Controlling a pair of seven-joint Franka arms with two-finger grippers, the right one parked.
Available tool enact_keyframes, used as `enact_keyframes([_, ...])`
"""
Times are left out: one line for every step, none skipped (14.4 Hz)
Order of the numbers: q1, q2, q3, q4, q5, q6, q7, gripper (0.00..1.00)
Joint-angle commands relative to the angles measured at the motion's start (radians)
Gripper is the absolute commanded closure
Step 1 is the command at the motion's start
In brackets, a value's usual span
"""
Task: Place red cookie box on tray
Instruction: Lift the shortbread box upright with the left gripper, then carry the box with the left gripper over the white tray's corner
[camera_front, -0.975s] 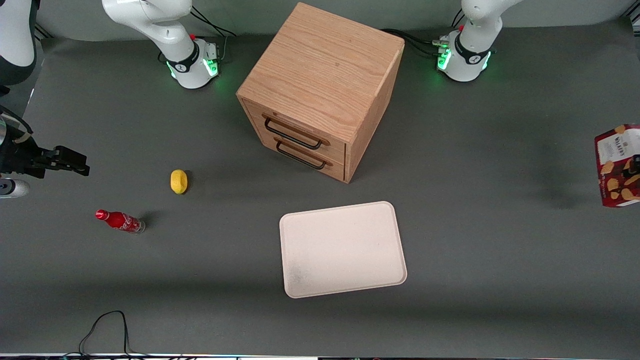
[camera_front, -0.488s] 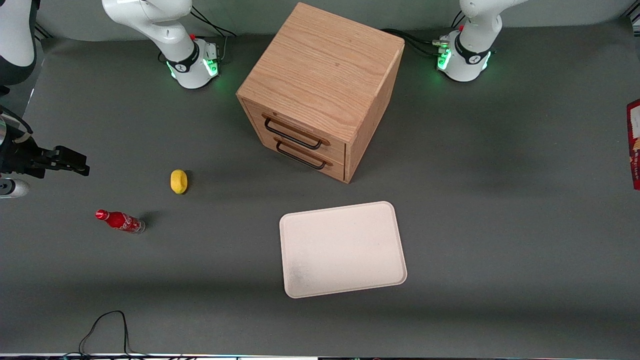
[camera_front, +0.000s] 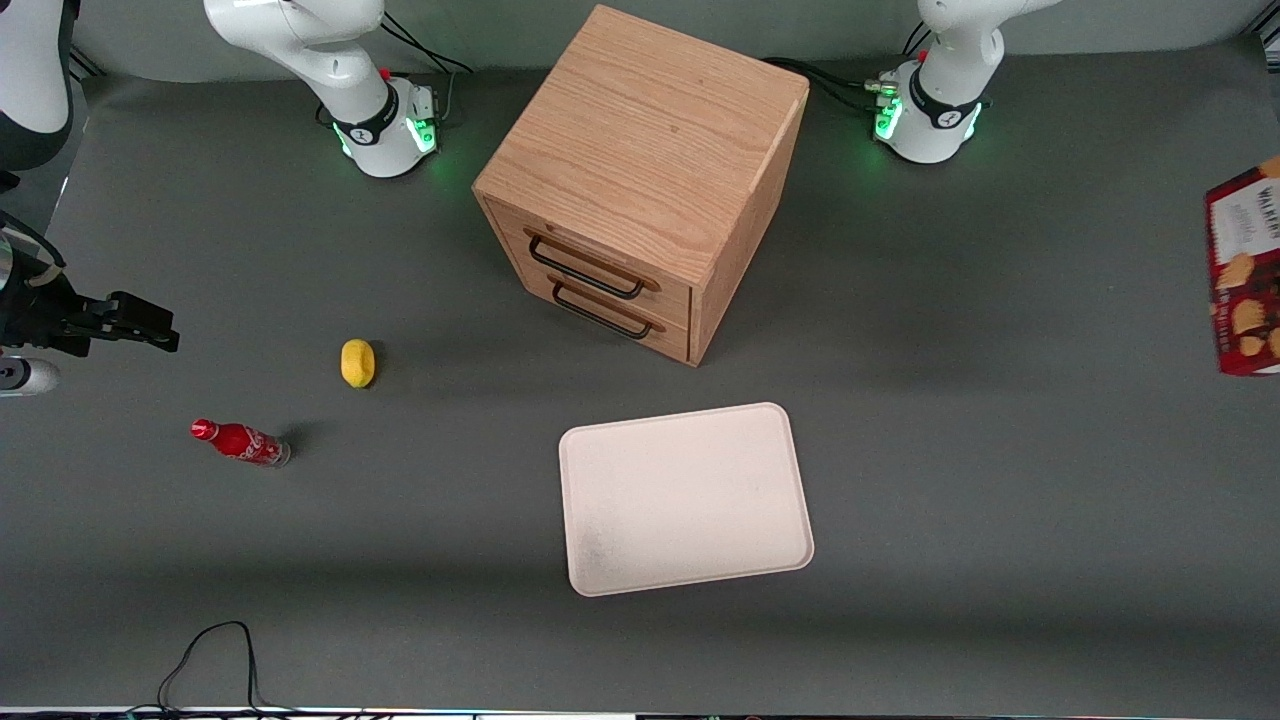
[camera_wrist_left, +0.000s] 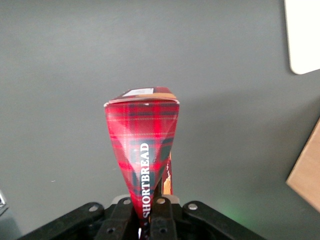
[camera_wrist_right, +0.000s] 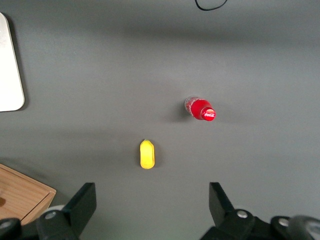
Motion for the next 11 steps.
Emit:
enact_keyframes([-0.153,0.023,-0.036,0.076,0.021,-0.034,-0.227,1.00])
enact_keyframes([-0.216,0.034,-0.041,0.081,0.022,-0.028,-0.322,1.00])
enact_keyframes([-0.269,0.052,-0.041,0.087,0.019,-0.025,-0.400,1.00])
enact_keyframes([-0.300,0.068,-0.039,0.089,0.010,-0.012,-0.466,1.00])
enact_keyframes([-0.329,0.100,-0.042,0.096,0.010,0.005,-0.522,1.00])
enact_keyframes([-0.356,0.134,-0.045,0.125,0.010,0.036,-0.565,1.00])
enact_keyframes([-0.380,0.180,-0.047,0.165,0.010,0.059,-0.612,1.00])
enact_keyframes([-0.411,0.236,-0.047,0.215,0.010,0.080,-0.645,1.00])
enact_keyframes([-0.443,0.302,-0.047,0.272,0.013,0.097,-0.663,1.00])
enact_keyframes([-0.475,0.362,-0.045,0.318,0.019,0.120,-0.691,1.00])
enact_keyframes([-0.497,0.408,-0.045,0.346,0.021,0.155,-0.726,1.00])
